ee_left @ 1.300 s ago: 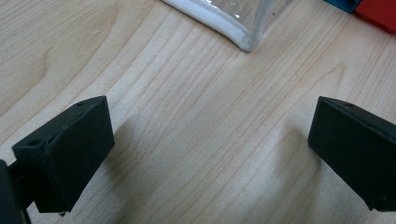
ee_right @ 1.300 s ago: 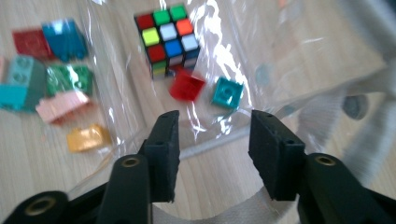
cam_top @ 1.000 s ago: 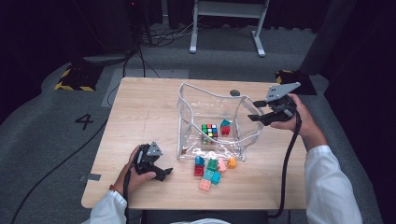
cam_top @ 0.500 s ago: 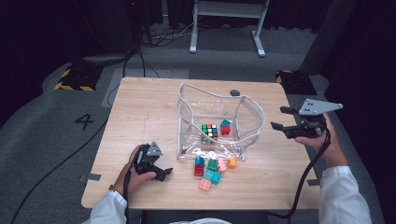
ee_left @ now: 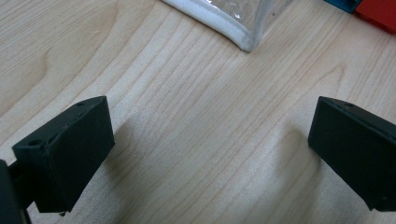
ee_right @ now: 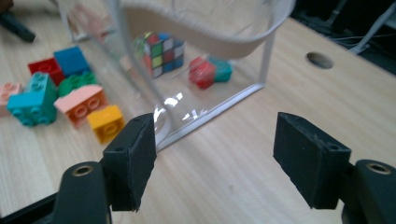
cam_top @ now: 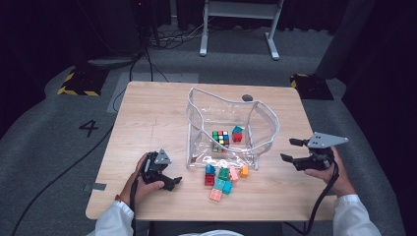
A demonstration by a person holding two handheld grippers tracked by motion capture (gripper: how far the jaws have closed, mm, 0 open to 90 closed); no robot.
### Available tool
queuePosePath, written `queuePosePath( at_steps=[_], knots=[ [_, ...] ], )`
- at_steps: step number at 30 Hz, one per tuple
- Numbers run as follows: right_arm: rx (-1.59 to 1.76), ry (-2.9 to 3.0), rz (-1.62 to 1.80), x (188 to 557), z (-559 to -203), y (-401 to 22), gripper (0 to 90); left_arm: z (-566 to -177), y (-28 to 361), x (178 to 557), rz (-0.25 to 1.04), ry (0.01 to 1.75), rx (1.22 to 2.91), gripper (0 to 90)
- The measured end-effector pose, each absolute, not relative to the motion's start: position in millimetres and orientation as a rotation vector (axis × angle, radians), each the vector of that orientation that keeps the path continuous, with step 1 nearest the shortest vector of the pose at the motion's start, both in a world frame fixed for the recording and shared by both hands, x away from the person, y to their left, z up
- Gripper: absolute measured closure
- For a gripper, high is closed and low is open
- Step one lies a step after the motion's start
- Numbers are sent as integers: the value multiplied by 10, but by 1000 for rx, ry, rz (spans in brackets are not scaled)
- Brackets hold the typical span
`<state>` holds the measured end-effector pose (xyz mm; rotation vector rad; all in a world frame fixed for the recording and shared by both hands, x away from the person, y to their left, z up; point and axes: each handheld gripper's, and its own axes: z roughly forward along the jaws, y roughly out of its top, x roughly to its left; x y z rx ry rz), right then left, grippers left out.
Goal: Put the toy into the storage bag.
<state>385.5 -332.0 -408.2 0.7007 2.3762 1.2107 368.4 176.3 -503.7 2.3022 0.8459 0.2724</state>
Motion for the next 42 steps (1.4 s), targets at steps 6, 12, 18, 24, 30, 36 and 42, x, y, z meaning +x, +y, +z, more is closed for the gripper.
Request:
queuePosePath(
  at_steps=[6, 12, 18, 24, 30, 36, 42],
  knots=[
    [697, 2464, 1231, 3755, -4452, -3115, 343, -5038, 1762, 3686, 272, 842, 2301, 4],
    [667, 2551, 1211, 3648, -4725, -2853, 354, -5038, 1762, 3685, 271, 843, 2300, 4],
    [633, 2584, 1217, 3610, -4874, -2620, 375, -5038, 1763, 3686, 272, 842, 2301, 4],
    [603, 2583, 1219, 3628, -4888, -2453, 376, -5038, 1763, 3687, 275, 841, 2301, 4],
    [575, 2588, 1210, 3686, -4910, -2337, 376, -5036, 1764, 3685, 275, 846, 2303, 4],
    [590, 2604, 1197, 3740, -4944, -2251, 413, -5038, 1763, 3686, 274, 843, 2301, 4],
    [596, 2623, 1201, 3719, -4951, -2259, 554, -5037, 1764, 3686, 276, 844, 2302, 4]
  ],
)
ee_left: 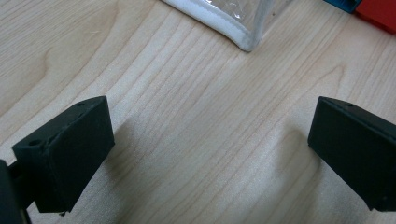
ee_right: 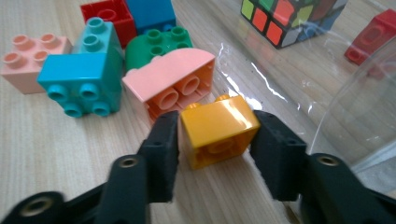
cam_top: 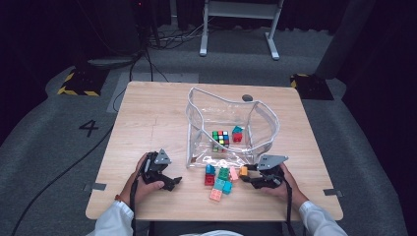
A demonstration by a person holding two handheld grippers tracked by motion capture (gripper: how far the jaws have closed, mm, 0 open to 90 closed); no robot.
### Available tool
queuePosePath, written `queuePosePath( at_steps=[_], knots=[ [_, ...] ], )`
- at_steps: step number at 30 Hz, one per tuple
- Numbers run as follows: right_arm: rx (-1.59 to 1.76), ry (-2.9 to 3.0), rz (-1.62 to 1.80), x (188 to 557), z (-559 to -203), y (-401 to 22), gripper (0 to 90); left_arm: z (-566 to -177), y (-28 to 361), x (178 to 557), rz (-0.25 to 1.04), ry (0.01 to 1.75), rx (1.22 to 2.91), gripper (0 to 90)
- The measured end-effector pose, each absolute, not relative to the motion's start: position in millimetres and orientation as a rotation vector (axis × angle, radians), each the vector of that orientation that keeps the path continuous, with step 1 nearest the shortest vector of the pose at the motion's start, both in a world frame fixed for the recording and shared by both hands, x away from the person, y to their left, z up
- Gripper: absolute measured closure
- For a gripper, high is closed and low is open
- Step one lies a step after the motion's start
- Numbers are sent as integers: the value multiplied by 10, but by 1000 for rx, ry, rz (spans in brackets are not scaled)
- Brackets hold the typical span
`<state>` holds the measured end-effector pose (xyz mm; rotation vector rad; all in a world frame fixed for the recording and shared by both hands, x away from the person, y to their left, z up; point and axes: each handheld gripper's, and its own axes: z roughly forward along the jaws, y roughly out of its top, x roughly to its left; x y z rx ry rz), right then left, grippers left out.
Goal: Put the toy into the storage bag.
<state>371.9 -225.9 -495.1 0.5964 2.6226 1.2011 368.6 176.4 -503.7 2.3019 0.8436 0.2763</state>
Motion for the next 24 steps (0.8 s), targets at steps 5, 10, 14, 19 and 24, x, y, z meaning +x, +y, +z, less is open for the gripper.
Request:
queuePosePath(
  at_steps=[5, 10, 14, 19, 24],
  knots=[
    [583, 2620, 1215, 3710, -4935, -2297, 591, -5037, 1764, 3685, 272, 846, 2302, 4],
    [531, 2599, 1251, 3710, -4909, -2359, 592, -5038, 1763, 3687, 272, 843, 2301, 4],
    [528, 2573, 1259, 3680, -4865, -2448, 592, -5039, 1762, 3687, 272, 842, 2300, 4],
    [566, 2541, 1273, 3649, -4800, -2613, 592, -5038, 1762, 3685, 272, 843, 2300, 4],
    [619, 2505, 1280, 3634, -4736, -2819, 592, -5038, 1763, 3686, 272, 842, 2301, 4]
  ],
)
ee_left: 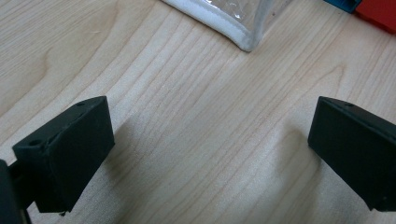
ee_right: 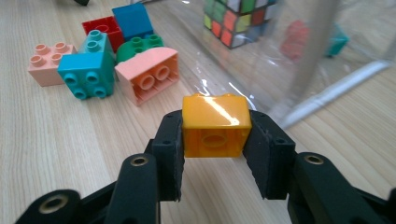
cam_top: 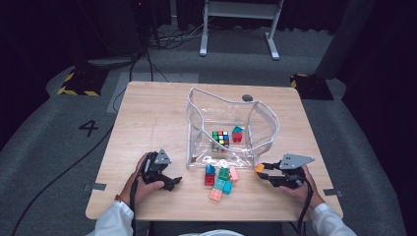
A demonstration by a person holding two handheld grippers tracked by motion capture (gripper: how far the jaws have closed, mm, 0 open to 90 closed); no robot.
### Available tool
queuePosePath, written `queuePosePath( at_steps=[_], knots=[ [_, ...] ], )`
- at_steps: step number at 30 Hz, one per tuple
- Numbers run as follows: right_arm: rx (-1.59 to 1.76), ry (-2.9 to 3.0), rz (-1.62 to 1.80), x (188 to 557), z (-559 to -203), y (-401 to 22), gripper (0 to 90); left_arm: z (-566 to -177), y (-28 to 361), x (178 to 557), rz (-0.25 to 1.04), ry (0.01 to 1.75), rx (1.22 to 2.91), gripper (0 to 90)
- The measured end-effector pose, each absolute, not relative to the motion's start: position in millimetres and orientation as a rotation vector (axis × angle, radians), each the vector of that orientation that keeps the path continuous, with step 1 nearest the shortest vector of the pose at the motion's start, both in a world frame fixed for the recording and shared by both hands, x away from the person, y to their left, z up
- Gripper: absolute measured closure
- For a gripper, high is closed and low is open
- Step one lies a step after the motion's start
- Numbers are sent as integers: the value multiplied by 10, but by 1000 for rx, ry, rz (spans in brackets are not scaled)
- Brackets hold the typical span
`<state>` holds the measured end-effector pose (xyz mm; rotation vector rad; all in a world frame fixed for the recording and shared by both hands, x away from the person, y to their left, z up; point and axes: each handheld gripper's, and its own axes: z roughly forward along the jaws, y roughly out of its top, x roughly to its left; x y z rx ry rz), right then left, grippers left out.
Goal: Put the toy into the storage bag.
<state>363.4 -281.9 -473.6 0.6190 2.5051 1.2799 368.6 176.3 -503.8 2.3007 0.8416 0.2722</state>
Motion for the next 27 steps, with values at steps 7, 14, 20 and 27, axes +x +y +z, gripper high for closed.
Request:
queuePosePath(
  at_steps=[7, 14, 20, 27],
  knots=[
    [691, 2413, 1307, 3680, -4590, -3110, 593, -5038, 1763, 3685, 271, 844, 2301, 4],
    [740, 2325, 1323, 3807, -4365, -3321, 592, -5037, 1764, 3687, 277, 843, 2302, 4],
    [798, 2261, 1308, 3998, -4213, -3459, 592, -5037, 1764, 3686, 277, 843, 2302, 4],
    [809, 2200, 1298, 4198, -3902, -3559, 592, -5037, 1763, 3685, 271, 846, 2302, 4]
  ],
)
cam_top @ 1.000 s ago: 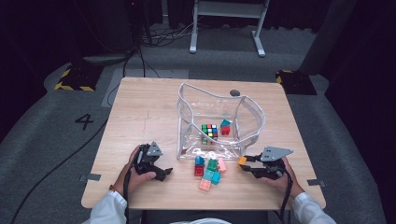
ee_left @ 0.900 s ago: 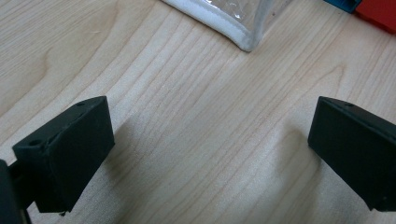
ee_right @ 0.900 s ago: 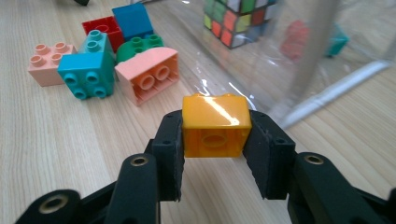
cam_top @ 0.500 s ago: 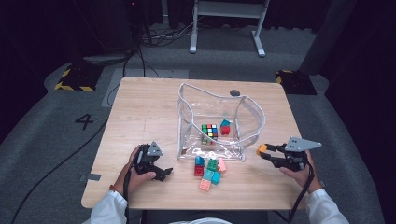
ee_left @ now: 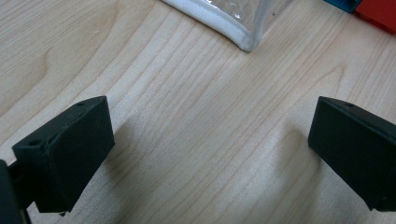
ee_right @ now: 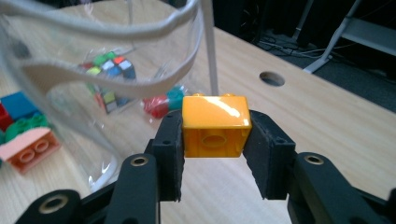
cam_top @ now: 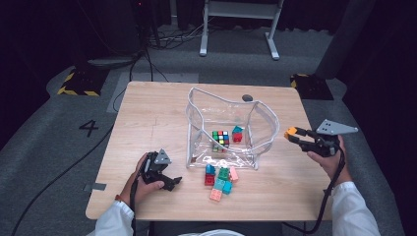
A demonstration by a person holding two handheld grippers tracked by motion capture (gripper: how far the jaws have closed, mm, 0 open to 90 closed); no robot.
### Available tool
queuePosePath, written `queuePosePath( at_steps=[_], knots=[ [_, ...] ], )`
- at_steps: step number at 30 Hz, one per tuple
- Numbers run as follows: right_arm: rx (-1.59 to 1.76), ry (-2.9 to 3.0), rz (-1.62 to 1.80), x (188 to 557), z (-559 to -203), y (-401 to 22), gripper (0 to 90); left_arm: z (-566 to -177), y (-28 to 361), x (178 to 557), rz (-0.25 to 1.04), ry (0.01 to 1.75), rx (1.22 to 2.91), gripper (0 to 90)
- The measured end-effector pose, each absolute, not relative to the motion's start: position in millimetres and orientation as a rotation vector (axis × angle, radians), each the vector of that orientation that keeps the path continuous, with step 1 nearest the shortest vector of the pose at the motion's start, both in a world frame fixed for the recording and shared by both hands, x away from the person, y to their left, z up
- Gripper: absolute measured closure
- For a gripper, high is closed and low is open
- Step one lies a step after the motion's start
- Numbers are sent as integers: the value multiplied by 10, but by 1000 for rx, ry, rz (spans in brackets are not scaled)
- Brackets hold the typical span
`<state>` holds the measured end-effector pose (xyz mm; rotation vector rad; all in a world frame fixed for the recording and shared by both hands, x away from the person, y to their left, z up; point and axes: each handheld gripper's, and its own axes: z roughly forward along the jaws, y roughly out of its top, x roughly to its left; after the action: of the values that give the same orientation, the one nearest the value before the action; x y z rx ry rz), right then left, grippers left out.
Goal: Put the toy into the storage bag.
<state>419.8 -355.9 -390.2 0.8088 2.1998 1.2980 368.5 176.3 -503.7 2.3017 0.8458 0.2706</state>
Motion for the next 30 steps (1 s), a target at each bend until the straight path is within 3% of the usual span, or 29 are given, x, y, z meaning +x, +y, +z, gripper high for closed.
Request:
queuePosePath(
  at_steps=[21, 30],
  knots=[
    [766, 2135, 1323, 4715, -3102, -3358, 593, -5037, 1764, 3686, 277, 844, 2302, 4],
    [706, 2179, 1359, 4816, -2995, -3085, 593, -5037, 1764, 3686, 277, 843, 2301, 4]
  ],
)
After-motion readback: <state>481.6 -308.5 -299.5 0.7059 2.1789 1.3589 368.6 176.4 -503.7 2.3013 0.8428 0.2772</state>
